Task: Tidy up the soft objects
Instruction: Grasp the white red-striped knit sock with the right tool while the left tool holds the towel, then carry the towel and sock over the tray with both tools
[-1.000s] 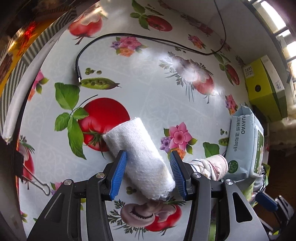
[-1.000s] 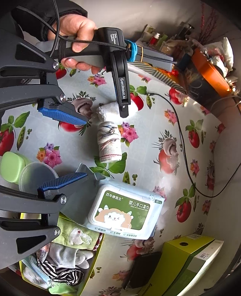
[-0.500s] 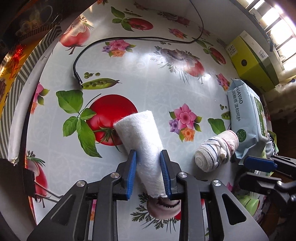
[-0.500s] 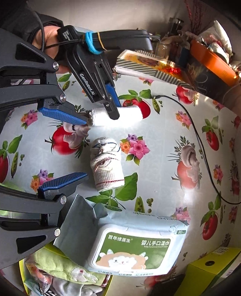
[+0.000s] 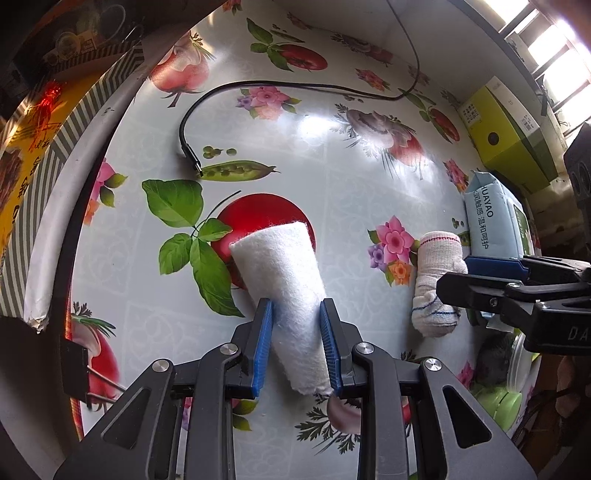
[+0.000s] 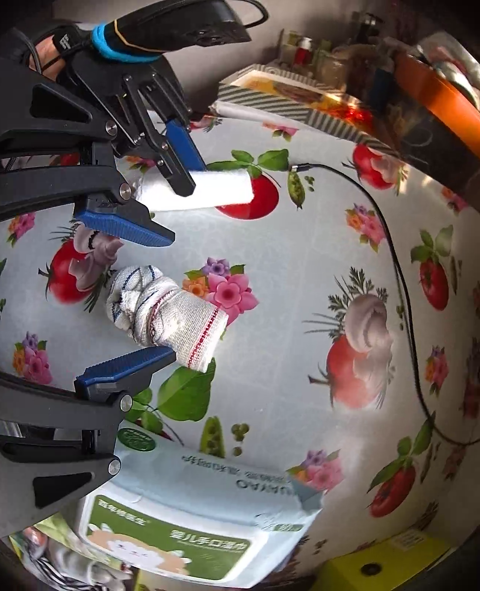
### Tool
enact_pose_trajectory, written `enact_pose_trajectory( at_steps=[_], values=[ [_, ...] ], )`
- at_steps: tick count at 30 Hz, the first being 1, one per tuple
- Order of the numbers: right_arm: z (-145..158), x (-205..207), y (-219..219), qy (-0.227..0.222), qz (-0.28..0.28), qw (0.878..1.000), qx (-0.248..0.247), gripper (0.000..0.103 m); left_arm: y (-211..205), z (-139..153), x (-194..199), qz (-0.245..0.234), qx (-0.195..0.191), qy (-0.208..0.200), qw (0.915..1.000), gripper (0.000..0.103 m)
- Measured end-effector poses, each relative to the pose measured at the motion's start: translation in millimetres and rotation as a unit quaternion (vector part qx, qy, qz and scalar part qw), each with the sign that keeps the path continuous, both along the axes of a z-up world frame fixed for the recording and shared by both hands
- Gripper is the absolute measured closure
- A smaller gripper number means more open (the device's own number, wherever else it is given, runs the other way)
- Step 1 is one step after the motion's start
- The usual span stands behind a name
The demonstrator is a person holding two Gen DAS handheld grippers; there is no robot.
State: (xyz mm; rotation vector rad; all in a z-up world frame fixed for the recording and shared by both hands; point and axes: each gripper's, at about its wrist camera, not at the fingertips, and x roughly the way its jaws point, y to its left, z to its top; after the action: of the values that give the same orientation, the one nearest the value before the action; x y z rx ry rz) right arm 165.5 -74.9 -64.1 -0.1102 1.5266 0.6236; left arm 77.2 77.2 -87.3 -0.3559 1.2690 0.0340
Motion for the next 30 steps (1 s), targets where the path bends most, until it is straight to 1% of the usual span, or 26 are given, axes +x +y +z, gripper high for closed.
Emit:
enact_pose_trajectory(
  at_steps=[2,7,8,9,10,12,14,19,21,24,30],
  values=[
    [0.7,1.3,0.4,-0.013,-0.001,1.0,-0.011,0.047,-1.3,-0.4,0.5,0.002,0.001,0.0,1.0,0.076],
    [-12.2,-1.0,1.5,0.003,0.0,1.0,-0.013,0.047,-2.7,-2.6,4.1,0.012,-0.001,0.003,0.9999,0.074],
    [-14.0,-1.5,1.3,0.003,-0.001,1.0,-0.012,0.048,-2.6,-2.8,4.2,0.015,-0.002,0.005,0.9999,0.074],
    [-15.4,-1.8,0.5,0.005,-0.004,1.0,-0.01,0.055,-2.5,-3.0,4.6,0.018,-0.002,0.006,0.9998,0.074],
    [-15.5,-2.2,-0.1,0.004,-0.005,1.0,-0.005,0.055,-3.3,-3.7,5.8,0.02,-0.002,0.007,0.9998,0.073],
    [-13.8,-2.8,-1.7,-0.001,-0.006,1.0,-0.002,0.057,-3.6,-5.3,7.0,0.028,-0.005,0.01,0.9996,0.07],
    [-11.2,-4.0,-3.8,-0.008,-0.005,1.0,-0.004,0.058,-4.9,-6.4,9.3,0.035,-0.002,0.012,0.9993,0.07],
    [2.1,-9.0,-16.0,-0.021,-0.01,1.0,0.007,0.058,-12.1,-6.7,13.1,0.032,0.019,0.018,0.9992,0.07],
    [8.5,-12.0,-21.0,-0.023,-0.014,1.0,0.017,0.058,-11.7,-6.4,13.8,0.032,0.018,0.017,0.9992,0.076],
    [18.7,-17.7,-28.6,-0.031,-0.014,0.999,0.025,0.058,-10.0,-2.4,12.5,0.031,0.008,0.012,0.9994,0.082],
    [38.5,-29.4,-42.2,-0.045,-0.019,0.998,0.044,0.058,-16.7,16.8,1.5,0.011,-0.002,-0.01,0.9999,0.083]
  ],
)
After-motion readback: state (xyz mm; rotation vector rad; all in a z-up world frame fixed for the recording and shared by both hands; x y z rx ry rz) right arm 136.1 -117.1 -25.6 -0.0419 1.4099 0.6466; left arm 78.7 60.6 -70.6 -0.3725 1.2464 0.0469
